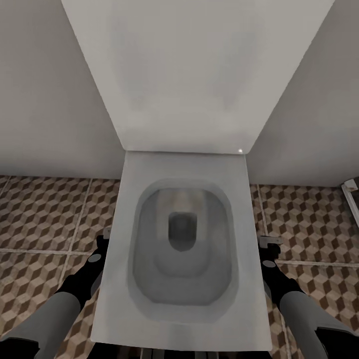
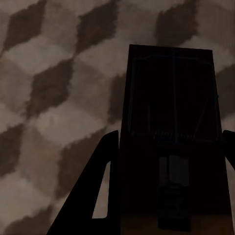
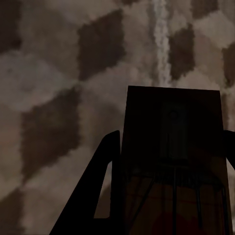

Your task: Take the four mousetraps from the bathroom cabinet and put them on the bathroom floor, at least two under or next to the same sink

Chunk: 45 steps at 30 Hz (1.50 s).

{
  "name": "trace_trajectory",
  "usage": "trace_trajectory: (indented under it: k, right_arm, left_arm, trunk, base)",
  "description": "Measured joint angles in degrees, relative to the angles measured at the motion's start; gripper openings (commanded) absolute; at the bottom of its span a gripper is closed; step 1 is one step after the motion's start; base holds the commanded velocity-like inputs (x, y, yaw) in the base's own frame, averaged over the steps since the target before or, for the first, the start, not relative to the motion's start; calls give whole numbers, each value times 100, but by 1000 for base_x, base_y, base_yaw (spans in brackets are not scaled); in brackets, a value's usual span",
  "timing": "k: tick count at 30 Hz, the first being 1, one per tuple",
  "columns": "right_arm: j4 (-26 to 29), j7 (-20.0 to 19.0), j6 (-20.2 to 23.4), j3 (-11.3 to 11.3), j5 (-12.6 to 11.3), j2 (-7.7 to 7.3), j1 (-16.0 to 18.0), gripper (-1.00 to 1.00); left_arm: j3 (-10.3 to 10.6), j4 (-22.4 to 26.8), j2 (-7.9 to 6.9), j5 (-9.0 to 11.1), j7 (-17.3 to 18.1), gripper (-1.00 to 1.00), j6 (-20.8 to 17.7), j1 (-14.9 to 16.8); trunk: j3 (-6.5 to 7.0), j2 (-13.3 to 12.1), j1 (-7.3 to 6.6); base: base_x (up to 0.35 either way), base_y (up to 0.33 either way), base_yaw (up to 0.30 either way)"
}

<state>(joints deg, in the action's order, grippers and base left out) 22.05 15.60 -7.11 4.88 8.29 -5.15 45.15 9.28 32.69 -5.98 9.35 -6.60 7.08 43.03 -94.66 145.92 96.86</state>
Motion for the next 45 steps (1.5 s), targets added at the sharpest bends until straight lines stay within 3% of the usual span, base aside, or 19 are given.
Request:
trace_trajectory:
  k: [24, 30, 35, 45]
  right_arm:
    - [-16, 0, -96, -24, 23, -16, 0, -100]
    - [-160, -51, -118, -42, 28, -51, 0, -100]
    - [-480, -67, -228, -35, 32, -72, 0, -100]
    - [-522, -75, -290, -30, -2, -78, 0, -100]
  left_arm:
    - [6, -88, -7, -10, 16, -100, -5, 0]
    - [5, -206, -60, 17, 416, -100, -123, 0]
    - [9, -260, -197, 4, 797, -100, -282, 0]
    - [8, -286, -269, 9, 911, -100, -307, 87]
  trunk:
    - [0, 0, 0]
    - [0, 0, 0]
    - [0, 0, 0]
    - [0, 0, 0]
  base:
    - [0, 0, 0]
    - [0, 0, 0]
    - [0, 0, 0]
    - [0, 0, 0]
